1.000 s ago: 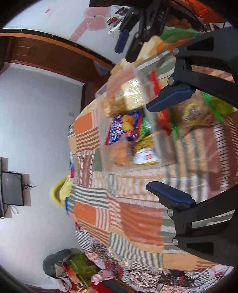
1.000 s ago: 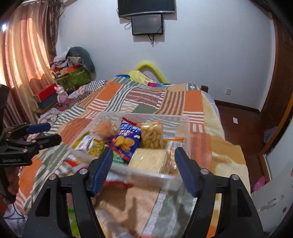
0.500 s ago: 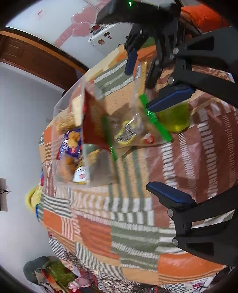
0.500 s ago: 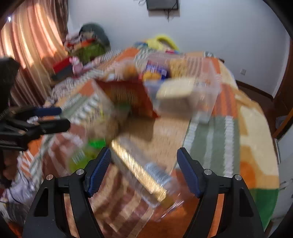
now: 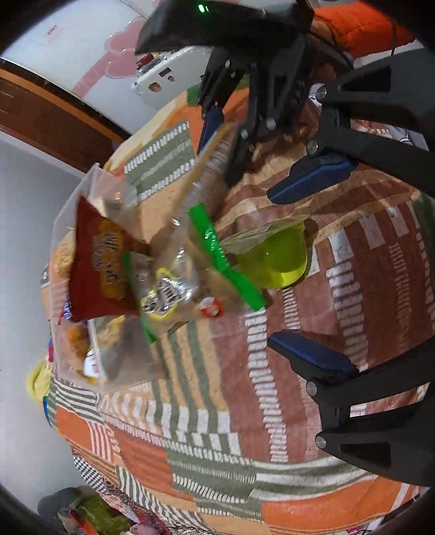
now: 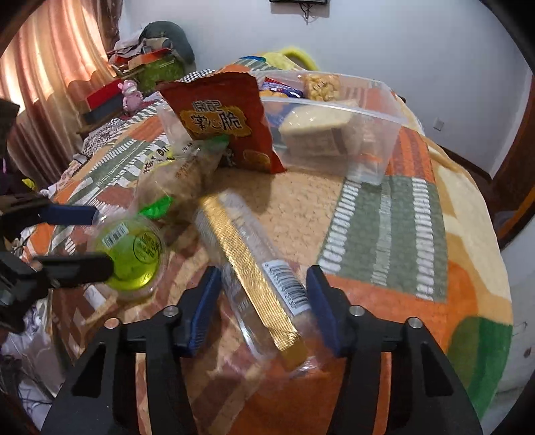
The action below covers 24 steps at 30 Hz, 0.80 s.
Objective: Organize snacks
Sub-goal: 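Grasp green jelly cup with left tool while right tool grasps gold-striped biscuit pack, then place jelly cup in box with left tool while right tool drops biscuit pack in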
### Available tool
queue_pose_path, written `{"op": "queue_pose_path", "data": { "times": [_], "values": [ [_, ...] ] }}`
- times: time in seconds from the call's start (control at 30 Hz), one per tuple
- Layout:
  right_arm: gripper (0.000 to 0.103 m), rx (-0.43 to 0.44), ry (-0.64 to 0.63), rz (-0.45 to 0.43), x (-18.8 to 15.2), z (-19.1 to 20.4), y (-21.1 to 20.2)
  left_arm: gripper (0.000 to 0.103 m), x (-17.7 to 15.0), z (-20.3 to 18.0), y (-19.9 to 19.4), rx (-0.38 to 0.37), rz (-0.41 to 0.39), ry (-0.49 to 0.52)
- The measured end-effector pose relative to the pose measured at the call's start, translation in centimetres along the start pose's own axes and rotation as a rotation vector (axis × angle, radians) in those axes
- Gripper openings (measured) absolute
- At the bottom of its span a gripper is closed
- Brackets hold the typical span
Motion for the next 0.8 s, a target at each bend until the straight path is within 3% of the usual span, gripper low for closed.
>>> {"op": "queue_pose_path", "data": {
  "times": [0.1,0.2,0.3,0.5,0.73,0.8],
  "values": [
    [0.038,0.001,0.039,0.015,-0.9,-0.9,-0.4,0.077,-0.1,-0.1,0.9,0.010,-0.003,0.002],
    [0.035,0.005,0.092,0.021,-1.8,-1.3,-1.4,0.062,0.0,-0.2,1.4,0.035,-0.014,0.030],
    [0.036,0.017,0.109,0.027,-2.1,-0.9,-2.2,0.044,0.0,-0.6,2.0,0.004,-0.006,0.036],
    [0.041,0.027,0.082,-0.015,-1.6,-0.4,-2.4,0.041,0.3,-0.4,1.2,0.000,-0.035,0.025],
    [0.041,0.038,0.139,0.000,-0.5,-0.1,0.6,0.040,1.2,-0.1,-1.3,0.022,-0.086,0.044],
    [0.037,0.024,0.143,-0.014,-0.5,0.0,0.2,0.040,1.4,0.1,-1.9,0.027,-0.102,0.040]
  ]
}}
Point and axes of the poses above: each gripper's, at about its wrist camera, not at the fingertips, and y roughly the way its jaws point, z to its left, x to its top, the point moved 10 cm from there along y, roughly the way its jaws point, and after that the axes turned 8 degrees about -x, right-handed, at the moved point
